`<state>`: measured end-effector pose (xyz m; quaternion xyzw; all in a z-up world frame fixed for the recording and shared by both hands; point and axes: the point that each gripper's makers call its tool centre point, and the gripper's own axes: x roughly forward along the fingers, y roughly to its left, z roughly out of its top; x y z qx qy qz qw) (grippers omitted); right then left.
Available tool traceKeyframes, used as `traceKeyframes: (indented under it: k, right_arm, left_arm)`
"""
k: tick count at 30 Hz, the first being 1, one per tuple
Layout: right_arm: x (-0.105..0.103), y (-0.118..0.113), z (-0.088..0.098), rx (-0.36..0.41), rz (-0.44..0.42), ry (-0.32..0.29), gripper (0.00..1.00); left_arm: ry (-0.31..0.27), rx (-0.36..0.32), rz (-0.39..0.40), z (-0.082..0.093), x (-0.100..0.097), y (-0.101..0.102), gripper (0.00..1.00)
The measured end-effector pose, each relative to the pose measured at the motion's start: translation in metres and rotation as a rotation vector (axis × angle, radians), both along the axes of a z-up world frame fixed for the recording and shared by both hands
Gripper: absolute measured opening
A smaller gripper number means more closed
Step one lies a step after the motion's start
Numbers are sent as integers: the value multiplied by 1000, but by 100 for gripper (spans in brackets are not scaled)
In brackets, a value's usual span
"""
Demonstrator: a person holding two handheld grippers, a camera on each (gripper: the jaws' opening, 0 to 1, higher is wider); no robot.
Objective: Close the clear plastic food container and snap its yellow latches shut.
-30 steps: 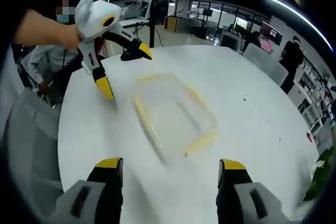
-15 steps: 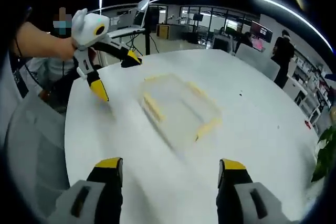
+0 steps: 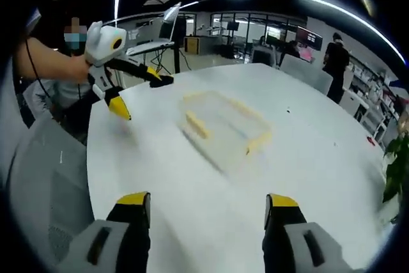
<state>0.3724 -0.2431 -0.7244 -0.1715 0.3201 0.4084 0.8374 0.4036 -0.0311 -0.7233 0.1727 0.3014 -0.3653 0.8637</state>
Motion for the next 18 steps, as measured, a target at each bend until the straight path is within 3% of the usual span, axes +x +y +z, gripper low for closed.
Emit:
traceKeyframes:
  k: [18]
  right_arm:
    - [-27,-13,-2,35,-61,-27,72]
  left_arm:
    - [-18,-41,72,-1,-30,16,81]
